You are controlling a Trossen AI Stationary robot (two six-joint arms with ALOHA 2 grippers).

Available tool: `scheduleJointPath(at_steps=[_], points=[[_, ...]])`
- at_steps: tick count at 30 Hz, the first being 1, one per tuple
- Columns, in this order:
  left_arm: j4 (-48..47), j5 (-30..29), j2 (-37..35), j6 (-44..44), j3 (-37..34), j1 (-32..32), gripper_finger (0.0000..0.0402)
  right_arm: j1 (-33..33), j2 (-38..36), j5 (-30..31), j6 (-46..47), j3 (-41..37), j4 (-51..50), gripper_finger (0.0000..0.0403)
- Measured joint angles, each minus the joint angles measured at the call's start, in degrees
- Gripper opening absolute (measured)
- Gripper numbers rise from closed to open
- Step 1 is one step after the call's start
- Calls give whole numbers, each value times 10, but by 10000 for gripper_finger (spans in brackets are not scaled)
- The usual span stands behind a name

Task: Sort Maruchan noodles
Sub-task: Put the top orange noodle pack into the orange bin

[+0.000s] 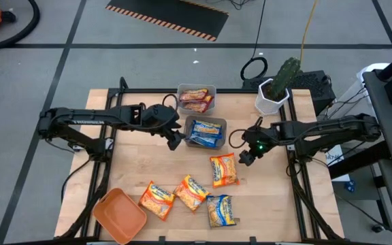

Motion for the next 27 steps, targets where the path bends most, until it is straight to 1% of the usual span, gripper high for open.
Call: scheduleJointPath(at_steps=[4,6,8,10,14,16,18,19,20,23,25,27], points=[[9,-15,7,-18,1,0,262,-15,12,-1,-36,0,0,222],[0,-22,11,-27,0,0,262,-25,18,0,-66,0,0,224],[12,-34,21,-32,0,0,262,-43,27,-1,-99,-1,3,224],[7,-41,27,-35,0,0,262,-67,39,-25,-121,-11,22,224],[24,-52,44,-48,1,0,262,-105,61,-113,-148,-41,71,224],[16,-52,47,-63,-1,0,262,-116,67,-138,-149,-54,92,224],[43,-60,55,-80,1,0,262,-123,71,-153,-147,-71,110,224],[41,-62,57,-87,1,0,262,-126,73,-158,-142,-79,130,224],[37,-65,58,-90,-1,0,262,-130,74,-159,-133,-88,153,224],[69,-80,71,-91,1,0,262,-143,83,-161,-87,-123,221,224],[61,-81,72,-88,-1,1,262,-148,90,-161,-45,-139,259,224],[79,-81,74,-78,0,1,262,-150,93,-160,-32,-146,284,224]])
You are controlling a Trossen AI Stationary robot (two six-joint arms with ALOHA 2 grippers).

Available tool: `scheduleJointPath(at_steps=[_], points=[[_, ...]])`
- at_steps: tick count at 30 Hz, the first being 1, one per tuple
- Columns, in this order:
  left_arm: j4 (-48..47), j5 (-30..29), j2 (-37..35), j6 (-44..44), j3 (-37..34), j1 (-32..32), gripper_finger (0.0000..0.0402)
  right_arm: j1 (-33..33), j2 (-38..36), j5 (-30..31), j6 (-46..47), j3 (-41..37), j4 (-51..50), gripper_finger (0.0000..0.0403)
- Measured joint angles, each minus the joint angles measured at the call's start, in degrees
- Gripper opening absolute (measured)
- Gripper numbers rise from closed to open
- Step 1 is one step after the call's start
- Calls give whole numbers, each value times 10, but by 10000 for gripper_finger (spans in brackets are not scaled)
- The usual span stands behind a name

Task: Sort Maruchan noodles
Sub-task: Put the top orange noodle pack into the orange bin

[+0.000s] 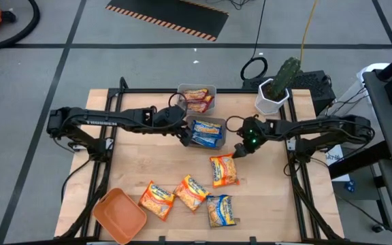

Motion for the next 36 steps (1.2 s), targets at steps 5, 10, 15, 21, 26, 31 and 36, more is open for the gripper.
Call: scheduleJointPath(at_steps=[5,10,15,21,26,31,36], points=[[-5,-8,2,3,0,0,262,0,31,20,6,-4,10,224],[-1,-9,9,14,0,0,262,0,78,29,56,-4,72,224],[4,-2,7,31,0,-1,262,0,112,33,97,-3,120,224],[5,1,8,54,0,0,262,0,135,36,94,-2,126,206],[2,2,8,101,0,0,262,0,146,53,100,-2,124,152],[-1,33,8,107,0,0,262,1,144,70,124,-3,121,75],[-35,42,7,100,0,0,262,1,133,86,133,-4,121,7]])
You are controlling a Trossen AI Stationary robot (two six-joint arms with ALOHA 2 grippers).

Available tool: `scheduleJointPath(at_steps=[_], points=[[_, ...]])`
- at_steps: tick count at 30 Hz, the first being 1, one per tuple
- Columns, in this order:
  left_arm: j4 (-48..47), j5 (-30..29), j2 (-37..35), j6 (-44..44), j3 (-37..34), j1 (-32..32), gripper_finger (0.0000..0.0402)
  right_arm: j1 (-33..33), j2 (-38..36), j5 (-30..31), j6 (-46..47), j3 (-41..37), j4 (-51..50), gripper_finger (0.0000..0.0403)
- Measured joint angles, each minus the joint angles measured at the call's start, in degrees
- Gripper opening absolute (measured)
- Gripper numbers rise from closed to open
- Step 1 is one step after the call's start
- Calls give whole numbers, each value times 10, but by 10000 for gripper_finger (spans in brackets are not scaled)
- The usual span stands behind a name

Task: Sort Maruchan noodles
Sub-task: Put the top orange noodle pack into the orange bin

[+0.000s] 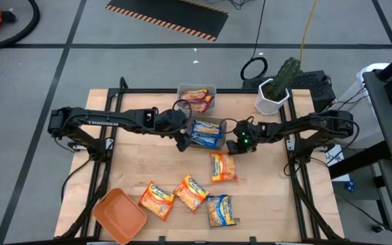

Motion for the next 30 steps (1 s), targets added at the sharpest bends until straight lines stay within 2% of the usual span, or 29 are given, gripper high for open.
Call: scheduleJointPath(at_steps=[3,7,12,15,24,30], points=[[-10,1,0,-1,0,0,262,8,-17,9,21,0,3,9],[-11,32,0,5,0,0,262,31,-67,41,57,0,20,2],[-5,87,-9,3,0,0,262,71,-146,105,112,0,34,1],[16,92,-8,10,0,-2,262,95,-187,146,113,0,49,1],[197,115,-8,87,0,-3,262,160,-257,247,83,0,191,0],[245,115,-8,108,0,-3,270,169,-284,290,69,0,227,0]])
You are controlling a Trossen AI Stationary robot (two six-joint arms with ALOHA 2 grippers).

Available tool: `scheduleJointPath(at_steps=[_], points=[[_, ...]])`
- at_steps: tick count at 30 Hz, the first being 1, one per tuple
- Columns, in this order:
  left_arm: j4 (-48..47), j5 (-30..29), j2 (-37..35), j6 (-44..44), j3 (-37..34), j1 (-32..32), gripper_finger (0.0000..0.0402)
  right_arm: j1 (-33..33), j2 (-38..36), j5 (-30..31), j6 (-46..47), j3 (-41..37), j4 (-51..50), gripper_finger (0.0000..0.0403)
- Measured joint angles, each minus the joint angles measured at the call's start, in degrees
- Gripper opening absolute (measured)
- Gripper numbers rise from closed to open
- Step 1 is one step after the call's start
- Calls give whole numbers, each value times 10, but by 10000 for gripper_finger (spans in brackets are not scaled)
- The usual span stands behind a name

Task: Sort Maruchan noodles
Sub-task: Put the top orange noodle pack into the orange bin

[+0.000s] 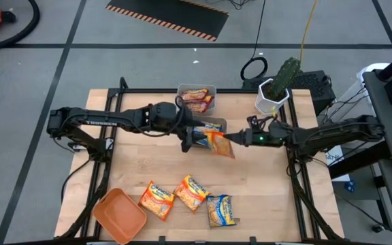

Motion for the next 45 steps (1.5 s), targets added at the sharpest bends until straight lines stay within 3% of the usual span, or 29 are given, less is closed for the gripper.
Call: scheduleJointPath(at_steps=[9,12,17,24,31,45], points=[[44,2,0,-69,0,31,356,-20,-27,-9,-46,49,17,0],[45,2,0,-48,0,41,362,-43,-26,-55,-57,60,10,0],[57,7,0,2,0,55,362,-114,-40,-183,-59,84,-35,0],[103,80,0,-44,0,78,362,-177,-47,-286,-37,106,-32,0],[148,85,0,-73,0,71,362,-197,-31,-305,-20,150,-34,0],[247,95,1,-67,0,66,362,-196,56,-286,-102,283,-35,0]])
